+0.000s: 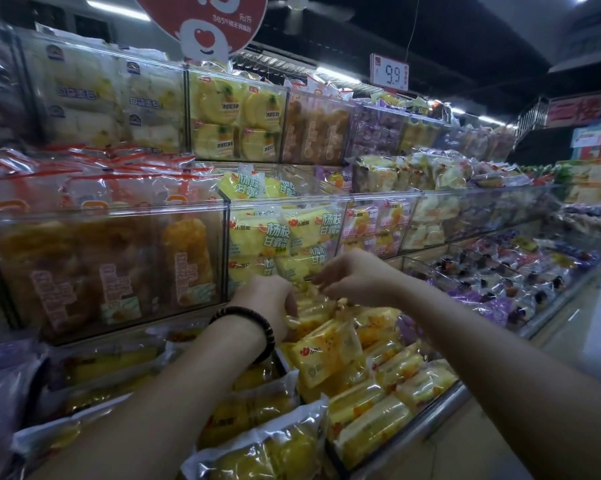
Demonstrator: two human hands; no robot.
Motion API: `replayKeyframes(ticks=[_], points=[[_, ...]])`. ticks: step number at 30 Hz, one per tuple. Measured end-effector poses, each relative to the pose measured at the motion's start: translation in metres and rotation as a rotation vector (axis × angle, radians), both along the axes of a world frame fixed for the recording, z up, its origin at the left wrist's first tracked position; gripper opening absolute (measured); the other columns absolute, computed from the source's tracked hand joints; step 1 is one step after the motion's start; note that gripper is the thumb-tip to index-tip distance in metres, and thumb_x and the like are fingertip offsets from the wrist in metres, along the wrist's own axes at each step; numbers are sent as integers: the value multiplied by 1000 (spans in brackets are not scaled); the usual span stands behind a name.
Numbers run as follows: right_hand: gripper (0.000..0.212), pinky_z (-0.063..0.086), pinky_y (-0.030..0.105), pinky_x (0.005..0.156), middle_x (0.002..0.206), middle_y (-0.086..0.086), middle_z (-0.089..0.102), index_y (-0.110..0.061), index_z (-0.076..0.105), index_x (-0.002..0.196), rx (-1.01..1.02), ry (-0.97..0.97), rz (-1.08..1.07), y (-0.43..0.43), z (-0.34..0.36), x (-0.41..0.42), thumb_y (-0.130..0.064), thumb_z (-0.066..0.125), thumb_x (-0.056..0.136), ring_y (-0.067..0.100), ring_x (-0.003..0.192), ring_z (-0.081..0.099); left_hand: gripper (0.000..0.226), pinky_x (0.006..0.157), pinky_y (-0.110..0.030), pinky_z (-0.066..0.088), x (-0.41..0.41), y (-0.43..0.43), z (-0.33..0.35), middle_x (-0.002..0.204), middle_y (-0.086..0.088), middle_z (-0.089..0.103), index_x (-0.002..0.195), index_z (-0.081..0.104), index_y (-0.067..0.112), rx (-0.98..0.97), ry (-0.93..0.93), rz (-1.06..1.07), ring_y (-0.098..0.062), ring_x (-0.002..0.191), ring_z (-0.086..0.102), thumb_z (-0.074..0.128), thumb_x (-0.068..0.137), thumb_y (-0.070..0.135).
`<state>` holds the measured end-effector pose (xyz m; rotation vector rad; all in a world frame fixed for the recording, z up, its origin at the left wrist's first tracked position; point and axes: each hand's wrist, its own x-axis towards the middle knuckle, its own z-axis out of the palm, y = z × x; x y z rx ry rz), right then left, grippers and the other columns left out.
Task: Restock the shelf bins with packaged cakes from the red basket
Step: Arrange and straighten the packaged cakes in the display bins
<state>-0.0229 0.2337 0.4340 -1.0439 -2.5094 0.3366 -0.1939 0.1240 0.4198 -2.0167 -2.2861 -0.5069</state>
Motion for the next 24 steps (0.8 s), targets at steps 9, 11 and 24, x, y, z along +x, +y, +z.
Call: replayKeyframes(ticks=[9,11,24], points=[[27,61,31,94,114,-5,75,-23,75,120,111,-161,-70,8,-21,15,-10,70,97,7,100,68,26,107,-50,42,-1,9,-2,115,1,67,116,71,27,-101,170,112,-27,114,60,75,91,29],[27,62,32,93,113,-5,75,-25,74,120,95,-198,-56,12,-22,14,-12,68,97,8,100,68,23,104,-51,36,1,8,-2,111,-1,66,112,69,28,-60,298,166,-31,114,57,73,90,25],[27,62,38,90,109,-9,68,-31,72,106,139,-265,-100,16,-24,18,-6,68,95,12,99,67,23,108,-55,39,-4,13,-1,111,1,70,111,72,27,-77,252,161,-27,107,65,74,89,21]])
